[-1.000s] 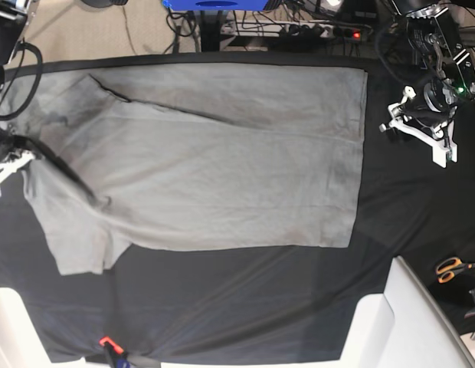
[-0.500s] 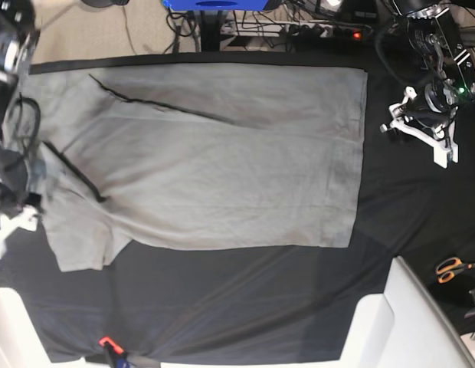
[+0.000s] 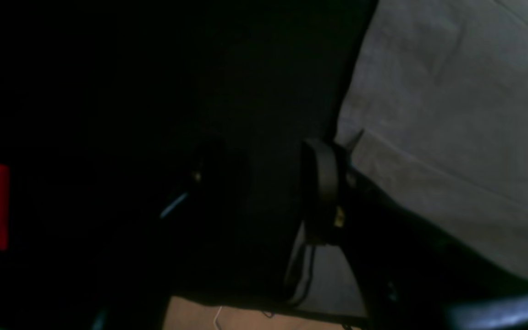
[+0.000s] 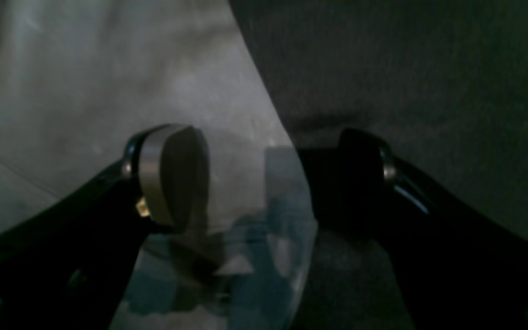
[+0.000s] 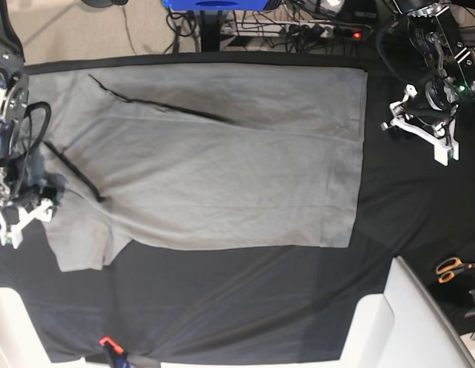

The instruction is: Fold the T-shirt properly

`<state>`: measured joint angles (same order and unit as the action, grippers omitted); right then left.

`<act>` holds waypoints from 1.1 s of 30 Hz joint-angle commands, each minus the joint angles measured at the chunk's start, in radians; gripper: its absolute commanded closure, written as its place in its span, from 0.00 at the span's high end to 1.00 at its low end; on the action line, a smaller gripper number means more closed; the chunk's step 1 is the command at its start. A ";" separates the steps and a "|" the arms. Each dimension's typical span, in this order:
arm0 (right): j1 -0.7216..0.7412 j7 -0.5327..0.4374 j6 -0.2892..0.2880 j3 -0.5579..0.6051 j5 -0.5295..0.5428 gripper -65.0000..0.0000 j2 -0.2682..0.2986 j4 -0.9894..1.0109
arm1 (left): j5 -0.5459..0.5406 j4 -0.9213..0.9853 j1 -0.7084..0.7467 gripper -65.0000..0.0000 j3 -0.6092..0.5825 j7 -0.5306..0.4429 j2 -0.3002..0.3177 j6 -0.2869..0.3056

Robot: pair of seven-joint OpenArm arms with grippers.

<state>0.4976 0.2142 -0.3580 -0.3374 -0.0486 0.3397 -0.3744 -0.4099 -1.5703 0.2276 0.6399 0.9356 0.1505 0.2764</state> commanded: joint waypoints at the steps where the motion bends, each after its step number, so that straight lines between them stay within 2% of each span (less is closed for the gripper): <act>1: 0.029 -0.015 -0.002 -0.006 0.006 0.70 0.017 -0.013 | -0.010 -0.018 -0.003 0.38 0.004 -0.013 0.013 0.002; 7: 0.028 -0.014 -0.002 0.001 0.006 0.69 0.008 -0.011 | -0.010 -0.018 -0.003 0.38 0.004 -0.013 0.013 0.002; 8: 0.028 -0.014 -0.002 0.001 0.006 0.66 0.008 -0.011 | -0.010 -0.018 -0.003 0.38 0.004 -0.013 0.013 0.002; 13: 0.028 -0.015 -0.006 0.001 0.003 0.26 0.008 -0.015 | -0.010 -0.017 -0.003 0.38 -0.001 -0.013 0.013 0.002; 16: 0.029 -0.015 -0.006 0.002 0.003 0.10 0.009 -0.018 | -0.010 -0.015 -0.007 0.38 -0.002 -0.013 0.013 0.002; 22: 0.031 -0.015 -0.006 0.004 0.002 0.09 0.015 -0.018 | -0.008 -0.015 -0.012 0.38 -0.002 -0.013 0.013 0.002; 25: 0.037 -0.015 -0.008 0.005 0.000 0.00 0.015 -0.018 | -0.008 -0.015 -0.014 0.38 -0.002 -0.013 0.013 0.002; 33: 0.057 -0.015 -0.008 0.004 -0.139 0.00 0.009 -0.065 | -0.007 -0.011 -0.106 0.38 -0.002 -0.013 0.025 0.002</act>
<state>0.5220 0.2237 -0.3664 -0.3325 -0.1982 0.3279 -0.4202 -0.4091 -1.5654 0.1341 0.6331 0.9386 0.1555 0.2768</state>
